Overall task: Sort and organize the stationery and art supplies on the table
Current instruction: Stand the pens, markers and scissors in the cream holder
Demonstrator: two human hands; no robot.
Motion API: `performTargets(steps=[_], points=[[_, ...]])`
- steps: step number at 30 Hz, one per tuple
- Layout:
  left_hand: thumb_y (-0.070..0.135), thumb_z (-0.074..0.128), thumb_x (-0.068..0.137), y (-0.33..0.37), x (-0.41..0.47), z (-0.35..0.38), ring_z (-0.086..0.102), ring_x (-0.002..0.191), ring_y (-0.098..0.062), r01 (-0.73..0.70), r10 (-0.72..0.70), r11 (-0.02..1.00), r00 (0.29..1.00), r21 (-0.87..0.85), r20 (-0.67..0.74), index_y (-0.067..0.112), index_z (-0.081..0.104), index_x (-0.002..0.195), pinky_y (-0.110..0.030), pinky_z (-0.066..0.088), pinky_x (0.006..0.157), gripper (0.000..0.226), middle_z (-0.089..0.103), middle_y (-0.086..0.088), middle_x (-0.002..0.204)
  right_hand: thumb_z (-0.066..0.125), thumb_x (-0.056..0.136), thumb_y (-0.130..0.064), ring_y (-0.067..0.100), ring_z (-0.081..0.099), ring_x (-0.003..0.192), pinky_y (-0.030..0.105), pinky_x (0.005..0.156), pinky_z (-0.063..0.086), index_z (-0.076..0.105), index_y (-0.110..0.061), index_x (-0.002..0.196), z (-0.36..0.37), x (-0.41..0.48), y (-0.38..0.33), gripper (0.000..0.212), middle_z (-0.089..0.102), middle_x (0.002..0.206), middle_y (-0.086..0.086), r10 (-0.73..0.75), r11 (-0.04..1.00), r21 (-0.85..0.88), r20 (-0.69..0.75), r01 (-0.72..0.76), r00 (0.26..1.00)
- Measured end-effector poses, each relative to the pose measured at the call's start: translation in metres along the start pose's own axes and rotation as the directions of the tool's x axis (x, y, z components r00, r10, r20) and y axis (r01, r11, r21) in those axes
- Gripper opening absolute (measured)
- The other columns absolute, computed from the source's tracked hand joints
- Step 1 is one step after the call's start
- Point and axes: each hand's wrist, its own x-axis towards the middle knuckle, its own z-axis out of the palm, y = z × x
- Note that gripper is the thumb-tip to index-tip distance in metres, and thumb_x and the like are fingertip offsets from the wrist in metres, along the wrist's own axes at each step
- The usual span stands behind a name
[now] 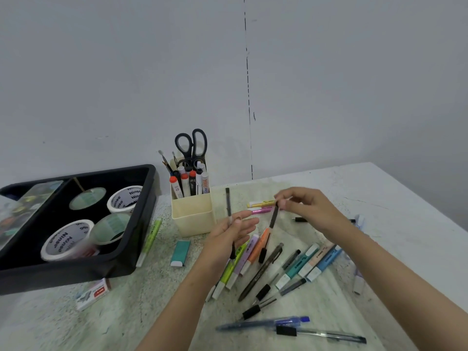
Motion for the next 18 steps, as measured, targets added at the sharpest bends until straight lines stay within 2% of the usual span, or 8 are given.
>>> performTargets(steps=[2, 5, 7, 9, 11, 13, 15, 18], points=[[0.022, 0.033, 0.102, 0.006, -0.003, 0.006, 0.063, 0.110, -0.014, 0.032, -0.037, 0.998, 0.993, 0.045, 0.115, 0.017, 0.060, 0.117, -0.027, 0.048, 0.095, 0.032, 0.069, -0.001, 0.113, 0.068, 0.084, -0.022, 0.037, 0.058, 0.084, 0.048, 0.078, 0.047, 0.072, -0.019, 0.085, 0.002, 0.002, -0.013, 0.006, 0.070, 0.098, 0.010, -0.028, 0.999, 0.036, -0.019, 0.028, 0.999], [0.024, 0.033, 0.101, 0.015, -0.010, 0.016, 0.064, 0.074, -0.019, 0.164, -0.138, 0.983, 0.959, -0.086, 0.246, 0.007, 0.061, 0.111, -0.028, 0.052, 0.068, 0.033, 0.069, -0.004, 0.086, 0.065, 0.087, -0.020, 0.013, 0.058, 0.075, 0.025, 0.075, 0.047, 0.071, -0.015, 0.087, 0.008, 0.004, -0.022, 0.008, 0.071, 0.095, 0.003, -0.059, 0.998, 0.026, 0.010, 0.059, 0.998], [0.022, 0.037, 0.099, 0.016, -0.014, 0.020, 0.045, 0.052, -0.012, 0.224, -0.169, 0.952, 0.953, -0.209, 0.250, 0.004, 0.059, 0.104, -0.022, 0.039, 0.048, 0.029, 0.055, -0.001, 0.066, 0.060, 0.091, -0.019, 0.009, 0.059, 0.078, 0.022, 0.075, 0.048, 0.071, -0.018, 0.089, 0.013, 0.004, -0.018, 0.011, 0.071, 0.094, -0.005, -0.073, 0.997, -0.028, 0.006, 0.073, 0.997], [0.016, 0.040, 0.097, 0.014, -0.014, 0.017, 0.033, 0.047, -0.008, 0.244, -0.185, 0.910, 0.963, -0.335, 0.198, 0.002, 0.055, 0.101, -0.017, 0.028, 0.040, 0.021, 0.044, 0.000, 0.059, 0.057, 0.093, -0.015, 0.008, 0.057, 0.077, 0.025, 0.075, 0.047, 0.068, -0.026, 0.088, 0.016, 0.001, -0.007, 0.016, 0.068, 0.094, -0.005, -0.051, 0.990, -0.130, 0.008, 0.052, 0.999], [0.009, 0.040, 0.096, 0.011, -0.011, 0.011, 0.034, 0.044, -0.007, 0.224, -0.185, 0.885, 0.974, -0.409, 0.133, 0.001, 0.053, 0.102, -0.016, 0.028, 0.038, 0.016, 0.045, -0.001, 0.058, 0.060, 0.089, -0.015, 0.009, 0.055, 0.079, 0.022, 0.073, 0.045, 0.065, -0.031, 0.087, 0.014, -0.004, 0.008, 0.017, 0.063, 0.098, -0.006, 0.016, 0.932, -0.363, 0.095, 0.020, 0.995], [0.007, 0.038, 0.098, 0.010, -0.011, 0.005, 0.045, 0.045, -0.009, 0.202, -0.187, 0.872, 0.979, -0.445, 0.079, 0.001, 0.054, 0.102, -0.018, 0.037, 0.038, 0.018, 0.056, -0.004, 0.062, 0.067, 0.082, -0.019, 0.009, 0.053, 0.093, 0.023, 0.080, 0.042, 0.064, -0.035, 0.087, 0.012, -0.011, 0.023, 0.017, 0.054, 0.104, -0.010, 0.114, 0.830, -0.556, 0.228, 0.033, 0.967], [0.007, 0.038, 0.099, 0.009, -0.010, 0.000, 0.060, 0.052, -0.013, 0.189, -0.191, 0.870, 0.981, -0.455, 0.042, 0.000, 0.057, 0.102, -0.021, 0.050, 0.045, 0.021, 0.069, -0.008, 0.073, 0.072, 0.078, -0.022, 0.008, 0.047, 0.103, 0.024, 0.089, 0.039, 0.064, -0.039, 0.088, 0.014, -0.016, 0.033, 0.021, 0.049, 0.109, -0.011, 0.185, 0.778, -0.626, 0.301, 0.048, 0.936], [0.008, 0.036, 0.100, 0.007, -0.007, -0.002, 0.072, 0.078, -0.022, 0.189, -0.194, 0.850, 0.980, -0.492, 0.042, -0.002, 0.057, 0.106, -0.028, 0.059, 0.064, 0.025, 0.072, -0.017, 0.095, 0.074, 0.078, -0.025, 0.007, 0.045, 0.106, 0.025, 0.093, 0.037, 0.061, -0.044, 0.082, 0.012, -0.018, 0.037, 0.024, 0.049, 0.110, -0.011, 0.177, 0.789, -0.613, 0.299, 0.046, 0.938]])
